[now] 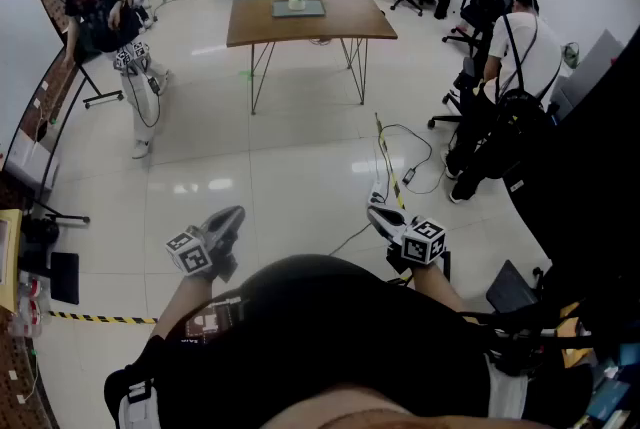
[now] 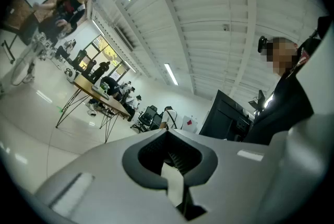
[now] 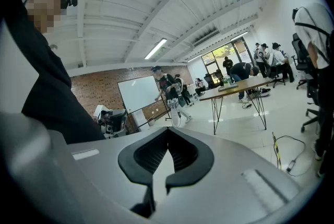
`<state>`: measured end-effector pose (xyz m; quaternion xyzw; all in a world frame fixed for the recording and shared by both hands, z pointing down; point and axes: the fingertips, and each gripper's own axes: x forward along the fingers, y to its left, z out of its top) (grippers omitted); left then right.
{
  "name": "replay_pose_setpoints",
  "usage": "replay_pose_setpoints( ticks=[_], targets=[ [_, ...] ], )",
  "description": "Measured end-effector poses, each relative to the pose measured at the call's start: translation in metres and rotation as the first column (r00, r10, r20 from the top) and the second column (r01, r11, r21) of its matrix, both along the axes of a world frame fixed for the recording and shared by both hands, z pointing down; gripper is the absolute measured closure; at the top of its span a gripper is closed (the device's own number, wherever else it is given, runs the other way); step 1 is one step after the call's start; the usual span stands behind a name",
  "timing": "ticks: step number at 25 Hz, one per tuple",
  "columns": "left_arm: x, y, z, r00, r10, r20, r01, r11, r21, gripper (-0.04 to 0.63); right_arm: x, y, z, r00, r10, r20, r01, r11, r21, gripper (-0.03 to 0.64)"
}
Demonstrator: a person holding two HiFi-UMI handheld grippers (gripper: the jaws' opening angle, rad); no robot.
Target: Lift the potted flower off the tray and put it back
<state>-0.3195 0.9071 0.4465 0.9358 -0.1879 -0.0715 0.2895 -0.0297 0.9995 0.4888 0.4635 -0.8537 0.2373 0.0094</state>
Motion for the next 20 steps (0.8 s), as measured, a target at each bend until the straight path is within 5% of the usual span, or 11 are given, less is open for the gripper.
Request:
replay_pose_setpoints(
  ticks=[5, 11, 20],
  targets=[
    [0.045, -0.007, -0.002, 0.999, 0.041, -0.015, -0.041, 0.999, 0.000, 0.595, 0.042, 0.000, 0.015, 0.999, 0.041, 0.022, -0.040, 0.999, -0.027, 0.603],
    [0.037, -0.045, 0.018, 0.999, 0.037, -0.019, -0.037, 0.999, -0.013, 0.595, 0.035, -0.033, 0.029, 0.999, 0.036, 0.022, -0.034, 0.998, -0.051, 0.602],
    [-0.006, -0.198, 0.046, 0.994, 0.034, -0.102, -0.035, 0.999, -0.017, 0.596, 0.004, -0.193, 0.011, 0.996, 0.057, -0.067, -0.058, 0.998, -0.011, 0.601]
  ],
)
